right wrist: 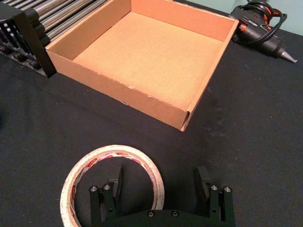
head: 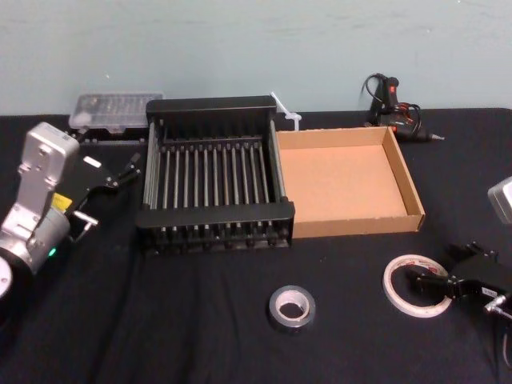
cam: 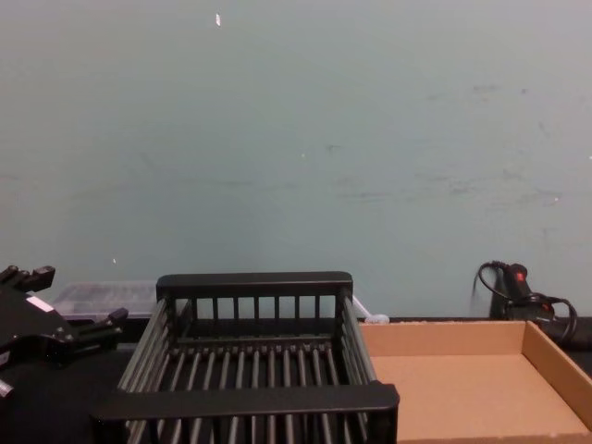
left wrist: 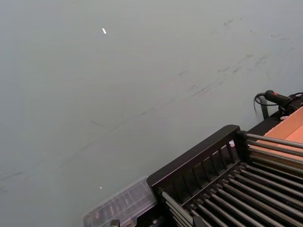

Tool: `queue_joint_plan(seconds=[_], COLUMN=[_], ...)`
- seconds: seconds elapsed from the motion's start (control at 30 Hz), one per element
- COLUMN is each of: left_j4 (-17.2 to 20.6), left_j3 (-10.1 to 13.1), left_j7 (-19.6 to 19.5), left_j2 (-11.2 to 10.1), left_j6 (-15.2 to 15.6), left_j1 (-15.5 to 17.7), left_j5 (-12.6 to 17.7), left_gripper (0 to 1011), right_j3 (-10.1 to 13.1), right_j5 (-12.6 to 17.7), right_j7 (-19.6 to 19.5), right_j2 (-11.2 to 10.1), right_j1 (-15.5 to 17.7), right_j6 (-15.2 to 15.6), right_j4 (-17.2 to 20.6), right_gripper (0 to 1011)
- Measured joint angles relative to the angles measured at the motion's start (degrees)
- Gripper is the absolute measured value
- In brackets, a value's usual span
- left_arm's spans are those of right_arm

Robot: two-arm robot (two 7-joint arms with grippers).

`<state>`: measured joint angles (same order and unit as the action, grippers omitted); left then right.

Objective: Pick up the white tape and place it into the black box , Pick up the silver tape and place it into the brown box.

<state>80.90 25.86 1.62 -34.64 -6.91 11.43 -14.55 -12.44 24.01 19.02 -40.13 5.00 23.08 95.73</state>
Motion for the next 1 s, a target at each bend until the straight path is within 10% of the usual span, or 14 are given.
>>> queue_joint_plan(seconds=[1.0], left_j4=[0.00], left_j3=[0.00], left_j7=[0.00], left_j2=[0.00], left_j6=[0.00], left_j1=[0.00], left_j5=[0.00], left_gripper=[1001], right_j3=[0.44], right_j5=[-1.16], right_j7=[1.43], right_j2=[0.76], right_j1=[-0.02], right_j6=[0.68], right_j4=[-0.51], right_gripper=[1002])
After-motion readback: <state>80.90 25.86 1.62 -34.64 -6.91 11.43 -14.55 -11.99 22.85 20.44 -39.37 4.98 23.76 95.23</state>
